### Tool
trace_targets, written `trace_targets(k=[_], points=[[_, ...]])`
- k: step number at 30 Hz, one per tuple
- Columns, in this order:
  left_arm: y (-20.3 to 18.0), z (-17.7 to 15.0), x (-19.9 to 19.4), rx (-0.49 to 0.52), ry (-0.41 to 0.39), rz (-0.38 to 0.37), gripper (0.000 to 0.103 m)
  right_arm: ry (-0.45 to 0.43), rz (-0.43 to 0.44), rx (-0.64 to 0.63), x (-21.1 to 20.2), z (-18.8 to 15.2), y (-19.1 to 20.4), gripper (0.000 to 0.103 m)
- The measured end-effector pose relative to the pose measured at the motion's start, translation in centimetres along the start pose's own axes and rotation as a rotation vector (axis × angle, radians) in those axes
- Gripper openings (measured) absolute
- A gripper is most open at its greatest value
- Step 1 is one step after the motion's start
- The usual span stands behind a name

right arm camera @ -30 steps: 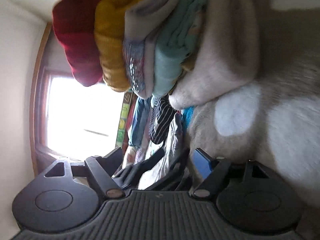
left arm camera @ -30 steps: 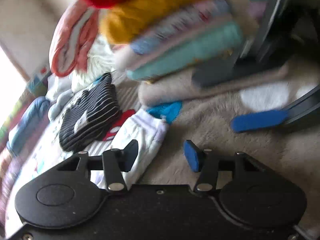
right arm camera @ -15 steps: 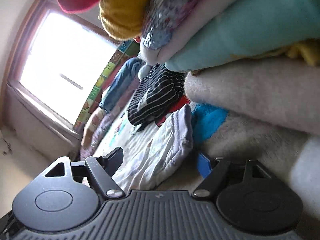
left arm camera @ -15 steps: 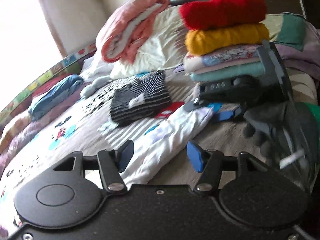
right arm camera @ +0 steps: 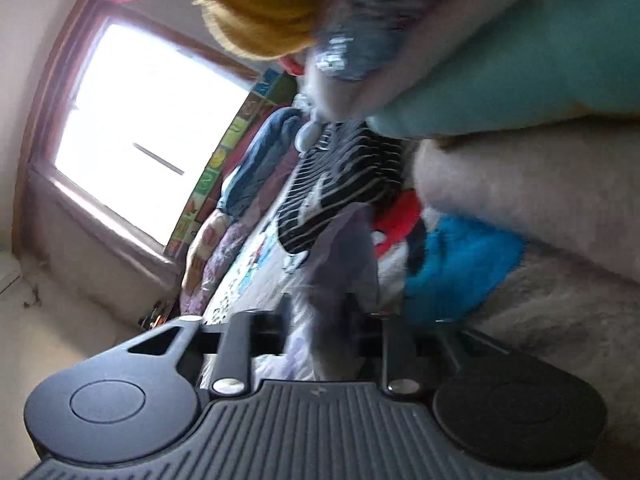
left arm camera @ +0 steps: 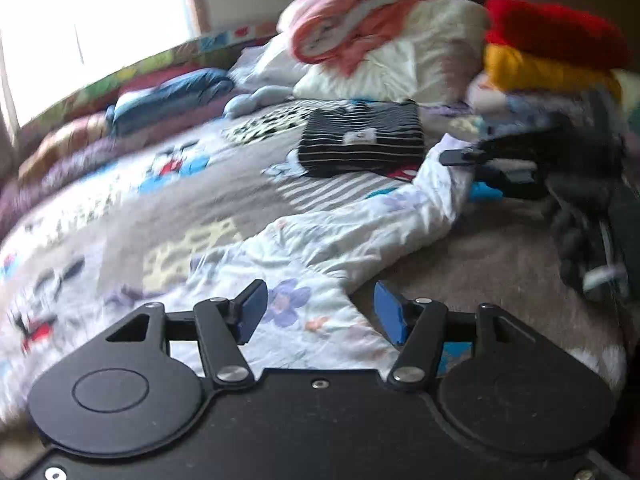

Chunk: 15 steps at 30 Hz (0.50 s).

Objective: Fold clothes

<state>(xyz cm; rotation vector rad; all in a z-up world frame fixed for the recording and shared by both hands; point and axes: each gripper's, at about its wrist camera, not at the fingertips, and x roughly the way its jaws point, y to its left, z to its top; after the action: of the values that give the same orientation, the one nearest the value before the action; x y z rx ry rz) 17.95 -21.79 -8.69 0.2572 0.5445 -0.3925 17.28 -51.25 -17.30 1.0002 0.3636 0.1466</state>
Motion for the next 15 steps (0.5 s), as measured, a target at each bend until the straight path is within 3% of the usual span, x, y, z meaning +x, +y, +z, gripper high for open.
trace_targets(k=[4,8,12,15], points=[[2.7,1.5,-0.2,-0.230,-0.002,-0.104,0.059,-0.010,0.081,-0.128,-1.2,-0.8,2.6,0.022],[5.5,2.7,1.1,-0.520,0.027,-0.300,0.062,0.011,0.128,-0.378,-1.7,-3.0,6.6,0.022],[6.5,3.1,3.9,-0.680,0.067,-0.375,0.062,0.073,0.048,-0.657,0.6,-6.0,10.1,0.022],[6.2,3.3,6.3,-0.742,0.105,-0.436,0.062,0.103,0.015,-0.763,0.6,-8.0,11.1,0.022]])
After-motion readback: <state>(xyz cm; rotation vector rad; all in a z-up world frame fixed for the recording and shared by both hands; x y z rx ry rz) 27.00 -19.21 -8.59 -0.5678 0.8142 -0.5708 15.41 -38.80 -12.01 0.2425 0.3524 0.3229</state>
